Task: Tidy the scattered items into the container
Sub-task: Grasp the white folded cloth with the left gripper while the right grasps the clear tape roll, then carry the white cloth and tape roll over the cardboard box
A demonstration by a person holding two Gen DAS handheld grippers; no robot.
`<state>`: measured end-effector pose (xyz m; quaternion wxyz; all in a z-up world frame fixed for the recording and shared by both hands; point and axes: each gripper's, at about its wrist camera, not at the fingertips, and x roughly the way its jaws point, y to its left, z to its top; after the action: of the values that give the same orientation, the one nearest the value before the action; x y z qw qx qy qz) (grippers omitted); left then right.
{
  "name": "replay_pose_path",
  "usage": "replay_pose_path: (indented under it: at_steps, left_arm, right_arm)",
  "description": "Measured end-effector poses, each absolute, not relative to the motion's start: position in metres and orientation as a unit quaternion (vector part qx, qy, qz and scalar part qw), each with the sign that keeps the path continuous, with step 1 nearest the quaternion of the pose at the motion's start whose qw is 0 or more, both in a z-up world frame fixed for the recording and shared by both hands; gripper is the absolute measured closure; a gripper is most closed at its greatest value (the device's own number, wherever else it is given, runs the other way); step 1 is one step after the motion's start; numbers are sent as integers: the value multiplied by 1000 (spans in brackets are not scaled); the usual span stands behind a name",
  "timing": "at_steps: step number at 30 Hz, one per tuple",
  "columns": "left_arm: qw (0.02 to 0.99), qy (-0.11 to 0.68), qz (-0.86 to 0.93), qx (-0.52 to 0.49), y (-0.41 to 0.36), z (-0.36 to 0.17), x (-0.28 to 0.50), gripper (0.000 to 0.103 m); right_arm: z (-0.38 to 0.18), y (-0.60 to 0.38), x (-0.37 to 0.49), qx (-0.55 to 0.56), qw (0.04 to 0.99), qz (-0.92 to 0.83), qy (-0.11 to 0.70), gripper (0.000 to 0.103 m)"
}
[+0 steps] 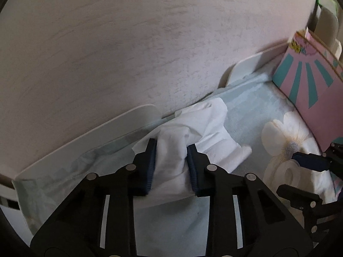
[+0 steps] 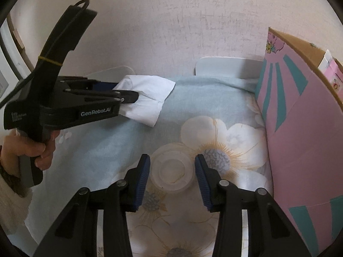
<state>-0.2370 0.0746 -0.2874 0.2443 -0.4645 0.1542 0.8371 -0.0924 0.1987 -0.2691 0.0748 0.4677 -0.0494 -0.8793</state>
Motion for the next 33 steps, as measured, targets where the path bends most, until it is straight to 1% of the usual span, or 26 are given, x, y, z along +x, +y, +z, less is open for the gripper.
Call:
replay_pose_path:
  at_steps: [3,12,16,17,20,23,26,33]
  left_arm:
    - [244,131,842,-463,67,-282,-237,84]
    - [248,89,852,-452,54,-255,-228,84]
    - [249,69,856,-448,38,-231,-214,84]
    - [248,68,857,-447,36,-224,-225,84]
    - [242,75,860,-442,16,-198,-207,84]
    - [240,71,865,-436,23,-167,-191,84]
    - [240,74,870,-425,32,-137,-175,84]
    - [291,62,854,-427,93,-105,-140,84]
  right_arm:
    - [-268,199,-92,466,77,-880,-49,63]
    - [-255,194,-97,453,78,-887,-46,63]
    - [-238,195,-94,443,81,-891,-50,63]
    - [-230,196,-92,438,83,-893,-57,63]
    - [-206,198,-86,426,84,-898,-75,63]
    - [-176,212,-82,409,84,-904,-92,63]
    - [-148,217,-69,397,79,-910,-93,63]
    - [-101,254,-25,397,40,-915,-60,63]
